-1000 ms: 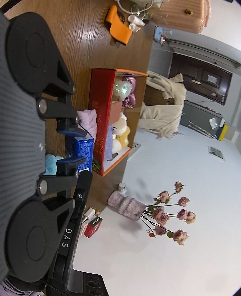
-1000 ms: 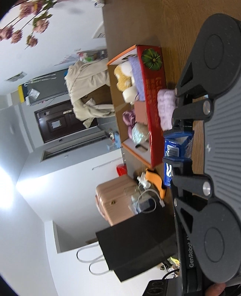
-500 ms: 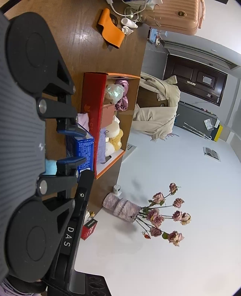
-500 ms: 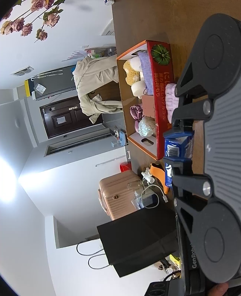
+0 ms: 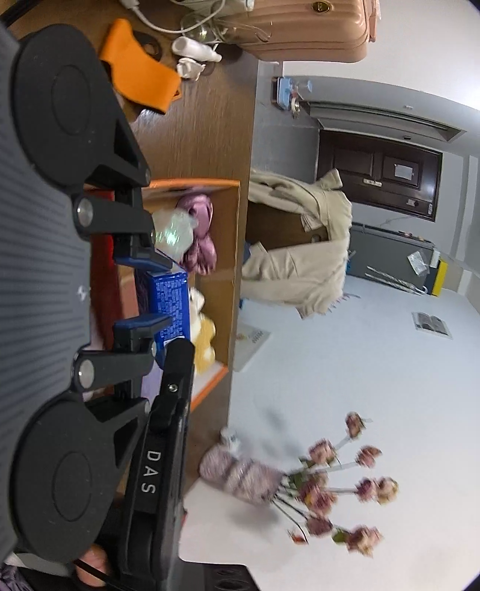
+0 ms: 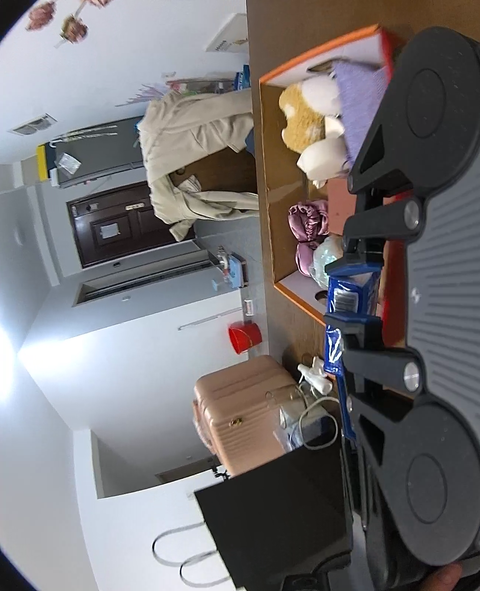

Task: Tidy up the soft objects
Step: 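Carry the blue carton with both tools over the box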

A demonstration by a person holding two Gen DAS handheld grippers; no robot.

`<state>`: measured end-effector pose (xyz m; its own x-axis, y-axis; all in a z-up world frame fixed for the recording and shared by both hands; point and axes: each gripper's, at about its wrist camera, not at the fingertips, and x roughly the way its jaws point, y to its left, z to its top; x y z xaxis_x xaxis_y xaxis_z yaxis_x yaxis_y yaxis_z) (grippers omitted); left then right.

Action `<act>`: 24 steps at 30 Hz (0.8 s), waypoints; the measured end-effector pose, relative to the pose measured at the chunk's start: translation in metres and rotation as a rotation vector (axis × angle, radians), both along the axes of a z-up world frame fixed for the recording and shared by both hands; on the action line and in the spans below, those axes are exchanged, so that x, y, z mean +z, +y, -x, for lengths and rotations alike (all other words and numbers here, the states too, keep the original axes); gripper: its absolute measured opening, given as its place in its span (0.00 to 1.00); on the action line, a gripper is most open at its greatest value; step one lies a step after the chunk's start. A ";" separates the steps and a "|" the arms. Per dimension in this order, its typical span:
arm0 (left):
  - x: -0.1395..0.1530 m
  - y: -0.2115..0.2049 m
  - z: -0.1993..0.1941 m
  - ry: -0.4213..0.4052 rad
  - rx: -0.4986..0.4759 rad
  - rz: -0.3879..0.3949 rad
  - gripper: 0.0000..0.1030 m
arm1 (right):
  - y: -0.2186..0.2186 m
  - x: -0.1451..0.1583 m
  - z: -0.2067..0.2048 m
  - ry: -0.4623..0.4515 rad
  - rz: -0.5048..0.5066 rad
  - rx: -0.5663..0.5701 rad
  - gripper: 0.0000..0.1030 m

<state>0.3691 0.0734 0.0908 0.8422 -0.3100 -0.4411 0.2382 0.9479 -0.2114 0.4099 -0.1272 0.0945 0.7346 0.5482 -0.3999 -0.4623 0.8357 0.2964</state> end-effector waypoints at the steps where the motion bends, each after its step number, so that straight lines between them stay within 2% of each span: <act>1: -0.002 0.002 -0.008 0.007 0.006 -0.007 0.24 | 0.005 -0.004 -0.012 0.008 0.003 0.004 0.20; 5: -0.014 0.014 -0.038 0.030 0.037 -0.009 0.24 | 0.019 -0.019 -0.044 0.014 -0.001 0.010 0.20; 7: -0.024 0.018 -0.048 0.043 0.049 0.006 0.30 | 0.027 -0.031 -0.056 0.016 0.003 0.016 0.22; 8: -0.031 0.020 -0.052 0.053 0.053 0.009 0.36 | 0.028 -0.037 -0.058 0.022 0.002 0.019 0.23; 11: -0.046 0.018 -0.058 0.092 0.044 -0.038 0.37 | 0.033 -0.059 -0.067 0.091 0.044 0.034 0.23; 13: -0.047 0.019 -0.057 0.100 0.040 -0.027 0.37 | 0.030 -0.068 -0.068 0.126 0.032 0.031 0.29; 14: -0.045 0.020 -0.056 0.094 0.039 -0.024 0.38 | 0.029 -0.069 -0.067 0.131 0.024 0.025 0.30; 18: -0.036 0.023 -0.047 0.058 0.047 -0.020 0.41 | 0.022 -0.061 -0.061 0.111 0.009 0.011 0.32; 24: -0.022 0.029 -0.020 0.051 0.074 0.015 0.46 | 0.008 -0.034 -0.035 0.068 0.018 -0.012 0.34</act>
